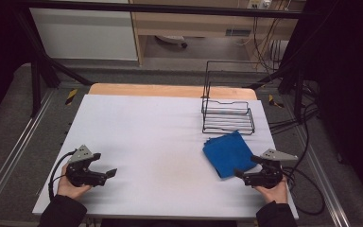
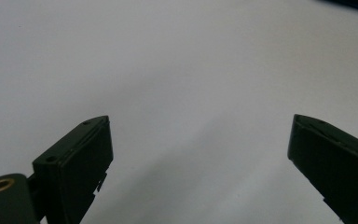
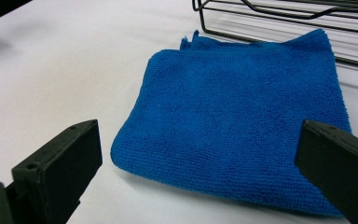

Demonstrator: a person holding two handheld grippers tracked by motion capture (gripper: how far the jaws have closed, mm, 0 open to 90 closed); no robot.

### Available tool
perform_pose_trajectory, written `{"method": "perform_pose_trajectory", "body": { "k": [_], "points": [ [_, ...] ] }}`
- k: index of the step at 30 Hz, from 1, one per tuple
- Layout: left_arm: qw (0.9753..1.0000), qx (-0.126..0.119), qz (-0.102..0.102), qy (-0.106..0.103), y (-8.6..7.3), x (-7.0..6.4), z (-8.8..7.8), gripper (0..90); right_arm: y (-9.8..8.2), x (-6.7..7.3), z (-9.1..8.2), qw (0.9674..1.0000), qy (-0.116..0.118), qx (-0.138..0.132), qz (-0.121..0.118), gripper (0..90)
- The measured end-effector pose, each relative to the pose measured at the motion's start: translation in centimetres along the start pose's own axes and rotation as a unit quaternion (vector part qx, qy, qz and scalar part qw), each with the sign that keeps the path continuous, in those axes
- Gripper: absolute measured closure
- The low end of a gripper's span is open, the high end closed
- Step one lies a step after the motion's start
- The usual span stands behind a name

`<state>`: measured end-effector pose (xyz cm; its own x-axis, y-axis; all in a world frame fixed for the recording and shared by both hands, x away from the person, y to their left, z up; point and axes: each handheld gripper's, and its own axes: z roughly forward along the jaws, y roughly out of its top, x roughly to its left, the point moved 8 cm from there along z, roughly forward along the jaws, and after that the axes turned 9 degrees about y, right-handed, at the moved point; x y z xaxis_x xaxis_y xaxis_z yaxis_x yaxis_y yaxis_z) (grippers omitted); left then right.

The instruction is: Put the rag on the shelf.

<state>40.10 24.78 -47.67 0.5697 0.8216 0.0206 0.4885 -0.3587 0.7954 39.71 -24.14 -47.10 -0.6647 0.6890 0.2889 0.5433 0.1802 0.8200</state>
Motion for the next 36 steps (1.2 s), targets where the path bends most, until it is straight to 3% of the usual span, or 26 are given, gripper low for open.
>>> {"method": "perform_pose_trajectory", "body": {
  "k": [10,15,21,26,31,36],
  "points": [
    [1.0,0.0,-0.004,0.005,-0.1,0.3,-0.1,7.0,-0.3,0.8,0.9,0.9994,-0.002,0.035,-0.007,4.7],
    [1.0,0.001,-0.004,0.006,-0.1,0.2,-0.1,7.4,-0.3,1.7,1.5,0.9986,0.007,0.045,-0.026,10.3],
    [1.0,0.005,0.001,0.008,-0.2,0.2,0.0,8.0,-0.7,3.0,2.7,0.995,0.018,0.076,-0.062,29.2],
    [1.0,0.005,0.0,0.007,-0.2,0.2,0.0,8.4,-1.2,3.5,3.5,0.9924,0.03,0.094,-0.074,43.0],
    [1.0,0.006,0.0,0.007,-0.2,0.1,0.1,8.8,-1.8,3.3,4.1,0.9898,0.018,0.112,-0.086,50.3],
    [0.9999,0.008,0.0,0.007,-0.2,0.1,0.2,9.1,-2.0,3.0,4.6,0.9878,0.012,0.122,-0.096,51.7]
  ]
}}
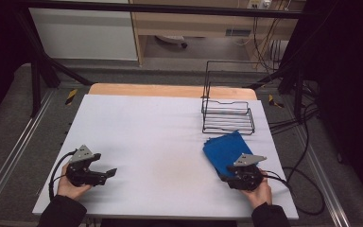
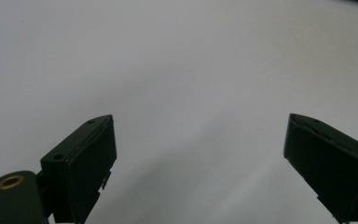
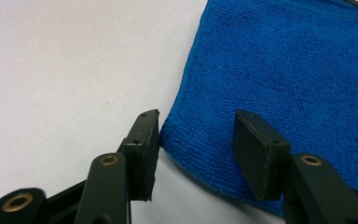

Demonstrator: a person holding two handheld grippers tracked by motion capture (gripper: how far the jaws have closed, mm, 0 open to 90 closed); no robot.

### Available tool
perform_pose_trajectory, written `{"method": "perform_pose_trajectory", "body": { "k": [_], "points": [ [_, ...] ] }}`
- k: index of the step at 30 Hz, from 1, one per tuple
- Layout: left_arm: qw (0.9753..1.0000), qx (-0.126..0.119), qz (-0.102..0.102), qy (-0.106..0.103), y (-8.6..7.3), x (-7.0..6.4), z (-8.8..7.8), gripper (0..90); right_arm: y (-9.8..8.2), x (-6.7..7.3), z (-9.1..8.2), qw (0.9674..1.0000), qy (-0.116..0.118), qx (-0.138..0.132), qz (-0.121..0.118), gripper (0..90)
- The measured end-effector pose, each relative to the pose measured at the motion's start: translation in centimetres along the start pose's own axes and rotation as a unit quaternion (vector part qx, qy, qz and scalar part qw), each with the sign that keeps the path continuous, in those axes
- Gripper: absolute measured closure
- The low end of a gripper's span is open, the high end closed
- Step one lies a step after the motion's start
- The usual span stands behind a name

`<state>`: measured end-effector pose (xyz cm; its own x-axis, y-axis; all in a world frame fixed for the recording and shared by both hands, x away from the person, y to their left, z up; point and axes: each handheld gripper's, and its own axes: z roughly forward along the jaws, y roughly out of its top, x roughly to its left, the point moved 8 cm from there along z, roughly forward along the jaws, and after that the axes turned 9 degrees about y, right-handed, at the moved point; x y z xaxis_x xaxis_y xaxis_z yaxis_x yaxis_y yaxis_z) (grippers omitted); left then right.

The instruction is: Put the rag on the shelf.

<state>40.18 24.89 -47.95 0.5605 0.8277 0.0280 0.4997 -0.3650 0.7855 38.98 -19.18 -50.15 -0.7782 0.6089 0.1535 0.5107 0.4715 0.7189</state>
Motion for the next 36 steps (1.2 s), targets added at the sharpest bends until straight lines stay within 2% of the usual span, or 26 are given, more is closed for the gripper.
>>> {"method": "perform_pose_trajectory", "body": {
  "k": [5,12,18,22,30,36],
  "points": [
    [1.0,0.001,-0.001,0.0,0.0,0.0,0.0,9.3,0.1,-0.2,0.5,0.9999,-0.006,0.008,-0.009,53.6],
    [1.0,0.003,-0.001,0.0,0.0,0.0,0.1,9.4,0.2,-0.2,0.7,0.9989,-0.028,0.025,-0.029,64.5],
    [1.0,0.002,-0.001,-0.001,0.0,0.0,0.1,9.6,0.4,-0.3,0.8,0.9984,-0.037,0.031,-0.028,79.8],
    [1.0,0.001,-0.002,-0.002,0.0,0.1,0.1,9.7,0.5,-0.5,0.7,0.9985,-0.042,0.029,-0.02,83.4],
    [1.0,0.001,-0.003,-0.002,0.0,0.1,0.0,9.8,1.7,0.1,-0.2,0.9996,-0.029,-0.001,0.0,84.8],
    [1.0,0.002,-0.003,-0.002,0.0,0.1,0.1,9.9,3.0,1.9,-0.2,0.9994,0.011,-0.024,0.021,84.9]
  ]
}}
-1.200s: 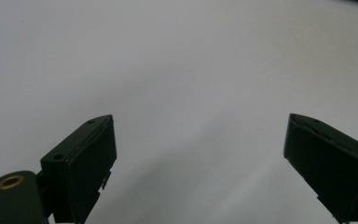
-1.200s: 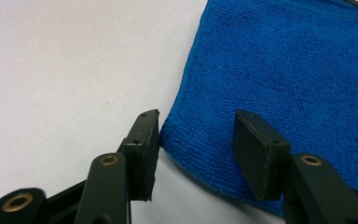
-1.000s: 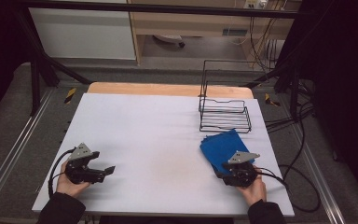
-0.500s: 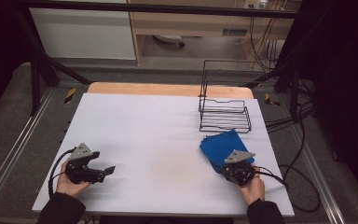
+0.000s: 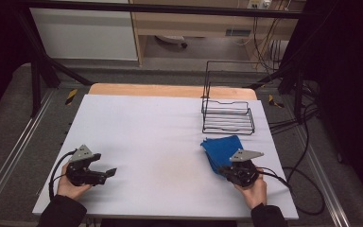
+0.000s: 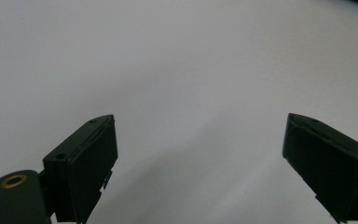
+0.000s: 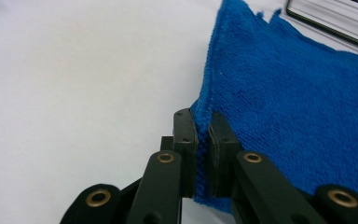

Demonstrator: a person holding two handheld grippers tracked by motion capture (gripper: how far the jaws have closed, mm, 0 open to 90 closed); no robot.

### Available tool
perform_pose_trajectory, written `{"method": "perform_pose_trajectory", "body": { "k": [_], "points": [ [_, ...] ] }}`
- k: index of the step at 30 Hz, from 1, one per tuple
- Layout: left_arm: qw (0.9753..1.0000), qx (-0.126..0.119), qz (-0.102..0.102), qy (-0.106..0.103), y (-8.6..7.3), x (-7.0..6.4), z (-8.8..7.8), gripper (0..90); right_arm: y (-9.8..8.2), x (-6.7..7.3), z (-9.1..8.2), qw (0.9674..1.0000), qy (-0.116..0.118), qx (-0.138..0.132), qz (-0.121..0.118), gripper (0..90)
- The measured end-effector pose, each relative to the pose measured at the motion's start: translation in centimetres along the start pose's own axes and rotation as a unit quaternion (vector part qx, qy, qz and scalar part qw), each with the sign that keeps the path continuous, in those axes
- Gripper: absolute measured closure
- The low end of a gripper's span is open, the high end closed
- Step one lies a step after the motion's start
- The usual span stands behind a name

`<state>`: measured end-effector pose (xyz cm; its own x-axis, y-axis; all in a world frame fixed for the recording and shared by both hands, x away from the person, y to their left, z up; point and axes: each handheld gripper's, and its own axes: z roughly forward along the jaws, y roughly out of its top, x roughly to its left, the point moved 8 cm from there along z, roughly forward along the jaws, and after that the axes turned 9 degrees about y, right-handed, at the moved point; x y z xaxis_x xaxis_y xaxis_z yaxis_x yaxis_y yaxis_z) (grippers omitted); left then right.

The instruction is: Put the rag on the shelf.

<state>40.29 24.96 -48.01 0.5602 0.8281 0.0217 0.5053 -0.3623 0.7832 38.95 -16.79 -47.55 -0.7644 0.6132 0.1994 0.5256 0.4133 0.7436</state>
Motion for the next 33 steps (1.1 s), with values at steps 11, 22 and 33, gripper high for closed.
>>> {"method": "perform_pose_trajectory", "body": {
  "k": [11,22,33],
  "points": [
    [1.0,0.0,0.0,0.001,0.0,0.0,0.0,9.9,2.0,3.5,2.1,0.9987,0.048,-0.007,0.016,85.0],
    [1.0,0.001,-0.001,0.001,0.0,0.1,0.0,10.0,3.6,7.6,4.7,0.9956,0.094,-0.001,0.005,84.9],
    [1.0,0.001,0.0,0.001,0.0,0.0,0.0,10.0,3.6,10.3,7.6,0.9927,0.116,0.032,-0.009,82.4]
  ]
}}
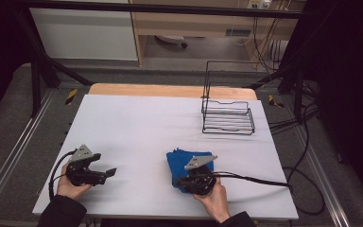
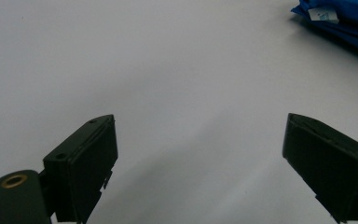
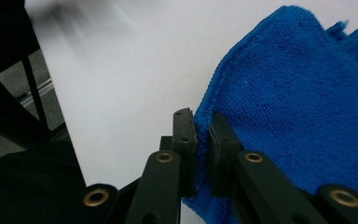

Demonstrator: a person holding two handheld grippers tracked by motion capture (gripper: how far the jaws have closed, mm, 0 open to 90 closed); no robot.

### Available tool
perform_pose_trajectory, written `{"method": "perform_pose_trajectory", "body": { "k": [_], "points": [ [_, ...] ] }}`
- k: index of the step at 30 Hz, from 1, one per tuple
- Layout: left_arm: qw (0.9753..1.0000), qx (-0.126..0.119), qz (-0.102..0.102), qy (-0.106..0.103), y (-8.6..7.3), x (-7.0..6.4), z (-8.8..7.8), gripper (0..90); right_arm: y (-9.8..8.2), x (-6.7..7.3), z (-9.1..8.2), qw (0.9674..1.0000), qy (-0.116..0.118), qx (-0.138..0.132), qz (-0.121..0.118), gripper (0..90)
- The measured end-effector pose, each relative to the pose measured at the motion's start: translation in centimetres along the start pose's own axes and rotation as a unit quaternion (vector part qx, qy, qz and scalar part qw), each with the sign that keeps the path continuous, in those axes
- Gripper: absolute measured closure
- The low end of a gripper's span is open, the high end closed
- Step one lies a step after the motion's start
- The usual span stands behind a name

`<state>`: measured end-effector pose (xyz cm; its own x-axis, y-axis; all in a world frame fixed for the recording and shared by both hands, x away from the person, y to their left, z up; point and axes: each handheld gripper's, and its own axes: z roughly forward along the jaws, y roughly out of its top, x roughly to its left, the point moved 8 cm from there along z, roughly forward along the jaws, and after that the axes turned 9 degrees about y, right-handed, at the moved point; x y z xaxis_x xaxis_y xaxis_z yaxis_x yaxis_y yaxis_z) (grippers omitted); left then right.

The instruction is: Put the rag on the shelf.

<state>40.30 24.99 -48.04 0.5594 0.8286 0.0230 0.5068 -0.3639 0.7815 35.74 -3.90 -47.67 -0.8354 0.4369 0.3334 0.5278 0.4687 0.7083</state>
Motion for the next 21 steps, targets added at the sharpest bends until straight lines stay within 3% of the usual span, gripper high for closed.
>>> {"method": "perform_pose_trajectory", "body": {
  "k": [4,9,11,14,19,20,21],
  "points": [
    [1.0,-0.001,0.0,0.0,0.0,0.0,0.0,10.0,-0.2,-0.2,0.5,0.9999,0.011,0.011,-0.006,67.1],
    [1.0,0.0,-0.003,0.0,0.0,0.0,0.1,10.0,1.4,-0.8,-1.0,0.9991,-0.006,-0.026,-0.032,45.9],
    [1.0,0.0,-0.002,0.0,0.0,0.0,0.1,9.9,2.3,-1.5,-1.5,0.9984,-0.015,-0.034,-0.043,45.0],
    [1.0,0.001,-0.001,0.0,0.0,0.0,0.0,10.0,3.2,-3.7,-1.6,0.9969,-0.051,-0.032,-0.05,48.2],
    [1.0,0.0,-0.003,0.0,-0.1,0.1,0.0,9.9,4.2,-7.2,-0.2,0.9971,-0.067,-0.026,-0.026,61.5],
    [1.0,0.0,-0.003,0.0,-0.1,0.1,0.0,9.9,4.2,-7.2,-0.2,0.9971,-0.067,-0.026,-0.026,61.5],
    [1.0,0.0,-0.003,0.0,-0.1,0.2,0.0,9.9,4.1,-8.3,0.4,0.997,-0.074,-0.015,-0.017,65.9]
  ]
}}
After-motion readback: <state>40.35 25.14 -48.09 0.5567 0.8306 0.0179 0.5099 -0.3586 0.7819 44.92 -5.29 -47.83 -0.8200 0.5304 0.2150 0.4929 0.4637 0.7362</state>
